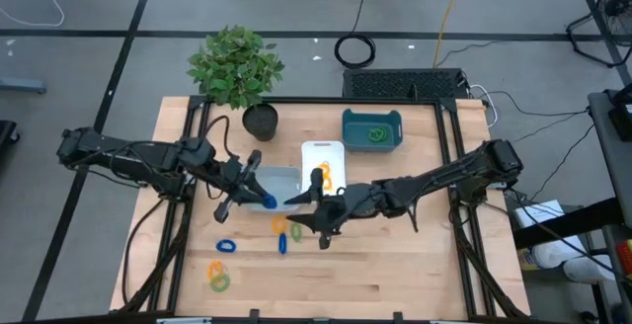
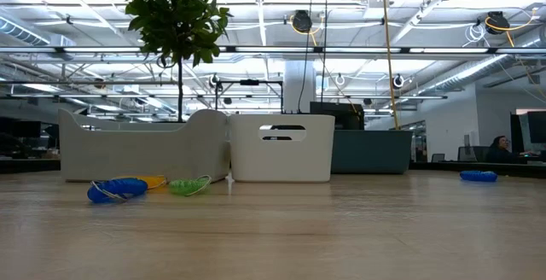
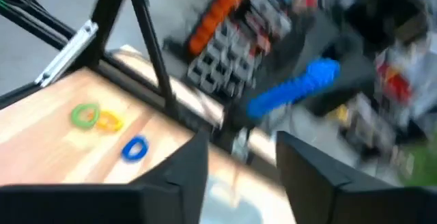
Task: Sort spring keychains
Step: Put the blue spring keychain into the gray bin
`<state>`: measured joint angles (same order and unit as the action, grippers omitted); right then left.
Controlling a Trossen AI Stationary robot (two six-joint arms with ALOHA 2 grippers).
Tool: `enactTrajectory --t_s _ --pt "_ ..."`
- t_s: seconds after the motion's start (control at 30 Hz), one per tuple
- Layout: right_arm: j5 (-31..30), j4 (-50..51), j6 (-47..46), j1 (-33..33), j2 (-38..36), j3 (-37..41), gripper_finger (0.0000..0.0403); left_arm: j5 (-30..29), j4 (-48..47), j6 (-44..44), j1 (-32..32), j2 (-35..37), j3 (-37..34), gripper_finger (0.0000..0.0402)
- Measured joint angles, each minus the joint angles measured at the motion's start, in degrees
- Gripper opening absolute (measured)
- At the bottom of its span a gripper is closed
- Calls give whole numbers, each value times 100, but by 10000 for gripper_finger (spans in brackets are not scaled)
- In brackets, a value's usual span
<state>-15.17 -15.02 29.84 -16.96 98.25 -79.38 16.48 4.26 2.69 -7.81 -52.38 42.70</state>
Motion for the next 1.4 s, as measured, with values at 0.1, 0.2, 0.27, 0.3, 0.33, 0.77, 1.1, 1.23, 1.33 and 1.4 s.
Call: enactTrajectory --t_s 0.1,0.2,0.27,0.3,0.33,0.77,1.1,1.23,1.33,1.4 --pt "-146 728 -764 -36 -212 0 196 -742 -822 -345 -1 309 0 19" --pt "-133 1307 -1338 -36 -455 0 220 -1437 -1579 -505 1 552 2 19" --pt "-134 1644 -1616 -36 -608 0 231 -1813 -2259 -520 2 609 117 19" --pt "-132 1815 -1707 -36 -693 17 235 -1994 -2570 -508 2 604 221 19" --pt "-132 1925 -1783 -36 -774 54 238 -2193 -2910 -466 2 600 322 19" --pt "-125 1956 -2160 -39 -1700 831 237 -2540 -5167 -252 2 -358 1080 18" --pt "-124 1957 -2138 -39 -1798 1008 236 -2388 -5704 -268 254 -1671 1088 18" --pt "-124 1957 -2136 -39 -1798 1008 234 -2377 -5726 -342 362 -2152 1088 18" --pt "-123 1958 -2146 -57 -1798 1008 235 -2377 -5681 -378 424 -2484 1088 18" --pt "-121 1959 -2155 -68 -1798 1008 235 -2331 -5597 -413 451 -2691 1088 18"
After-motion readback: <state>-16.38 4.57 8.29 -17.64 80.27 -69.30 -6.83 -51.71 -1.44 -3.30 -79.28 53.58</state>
